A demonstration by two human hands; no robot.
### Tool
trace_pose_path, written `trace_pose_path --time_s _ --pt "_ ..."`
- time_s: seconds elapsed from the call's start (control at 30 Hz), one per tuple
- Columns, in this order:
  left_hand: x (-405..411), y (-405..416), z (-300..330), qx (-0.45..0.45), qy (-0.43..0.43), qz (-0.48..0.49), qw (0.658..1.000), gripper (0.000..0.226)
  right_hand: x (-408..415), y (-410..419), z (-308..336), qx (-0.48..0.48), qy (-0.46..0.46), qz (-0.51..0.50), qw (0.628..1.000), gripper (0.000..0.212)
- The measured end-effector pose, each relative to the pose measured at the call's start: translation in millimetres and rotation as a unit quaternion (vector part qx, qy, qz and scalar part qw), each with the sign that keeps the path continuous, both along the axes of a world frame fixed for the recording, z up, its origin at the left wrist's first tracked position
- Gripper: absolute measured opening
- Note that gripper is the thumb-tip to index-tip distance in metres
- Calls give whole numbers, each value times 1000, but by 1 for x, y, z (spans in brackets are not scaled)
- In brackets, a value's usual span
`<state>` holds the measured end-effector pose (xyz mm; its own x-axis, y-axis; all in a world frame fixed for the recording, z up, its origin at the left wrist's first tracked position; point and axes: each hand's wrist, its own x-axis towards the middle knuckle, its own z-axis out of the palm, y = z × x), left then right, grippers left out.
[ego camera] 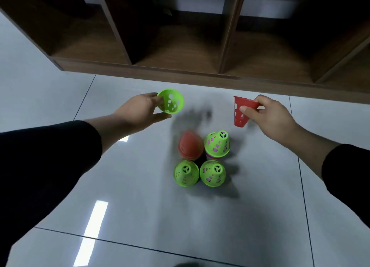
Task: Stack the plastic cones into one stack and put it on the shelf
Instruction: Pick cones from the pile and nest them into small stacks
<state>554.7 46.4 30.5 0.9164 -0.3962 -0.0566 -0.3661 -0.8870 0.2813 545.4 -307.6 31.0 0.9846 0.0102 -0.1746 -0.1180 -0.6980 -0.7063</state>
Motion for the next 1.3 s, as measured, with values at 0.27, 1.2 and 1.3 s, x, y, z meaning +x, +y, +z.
trace_pose_path --time_s 0.27,1.2,1.3 --pt "-66 -16 47 -28 19 -28 999 48 -50 15 92 -146 -15 181 973 32" --pt "-274 -60 21 -114 12 95 989 37 -250 36 31 -77 -79 198 974 29" --pt "-329 -64 21 -138 48 90 985 46 -297 35 26 -44 -36 196 979 38"
